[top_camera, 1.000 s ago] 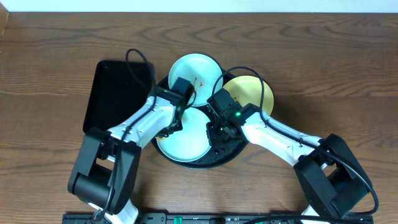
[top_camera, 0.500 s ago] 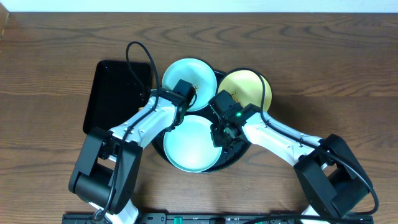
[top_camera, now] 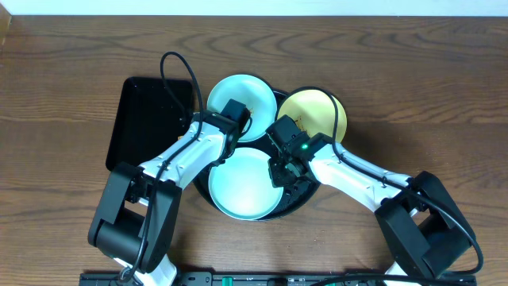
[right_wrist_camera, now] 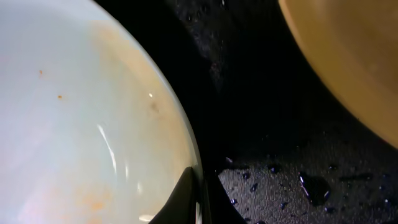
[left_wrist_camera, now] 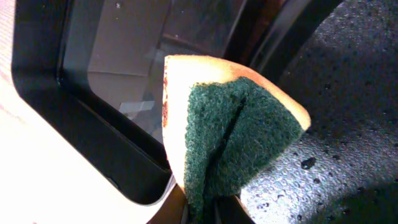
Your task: Clean dirty plates on tray and stack at the side
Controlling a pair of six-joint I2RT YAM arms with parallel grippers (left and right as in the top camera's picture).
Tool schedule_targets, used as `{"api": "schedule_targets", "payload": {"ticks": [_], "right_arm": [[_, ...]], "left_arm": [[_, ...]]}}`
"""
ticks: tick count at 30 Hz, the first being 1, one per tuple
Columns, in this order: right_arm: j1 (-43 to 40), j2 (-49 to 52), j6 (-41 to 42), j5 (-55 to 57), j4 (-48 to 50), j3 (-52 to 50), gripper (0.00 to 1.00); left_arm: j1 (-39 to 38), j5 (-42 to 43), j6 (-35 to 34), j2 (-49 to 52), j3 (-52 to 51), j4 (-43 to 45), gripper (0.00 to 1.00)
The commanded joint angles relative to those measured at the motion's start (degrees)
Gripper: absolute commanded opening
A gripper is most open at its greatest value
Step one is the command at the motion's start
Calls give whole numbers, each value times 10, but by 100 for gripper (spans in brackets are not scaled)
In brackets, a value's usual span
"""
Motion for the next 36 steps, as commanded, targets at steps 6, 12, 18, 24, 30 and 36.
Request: {"api": "schedule_targets", "payload": {"ticks": [6,12,18,24,30,36], "right_arm": [[-5,-21,-9,52,4,28,1],[-5,-30,-16,93,-46,73,1],[-5,-31,-23,155,-99,113,1],[-5,-35,-26,201,-119,133,1],[-5,-38,-26,204,-125,141,2],[-5,-39,-26,204,-134,141,2]], "left_arm": [[1,16,6,1,15,-3,7],[1,30,8,1,15,-3,7],[1,86,9,1,15,-2,8],[1,120,30,1,15,0,7],[1,123,60,-4,23,-6,7],[23,122,64,-74,34,-13,8]]}}
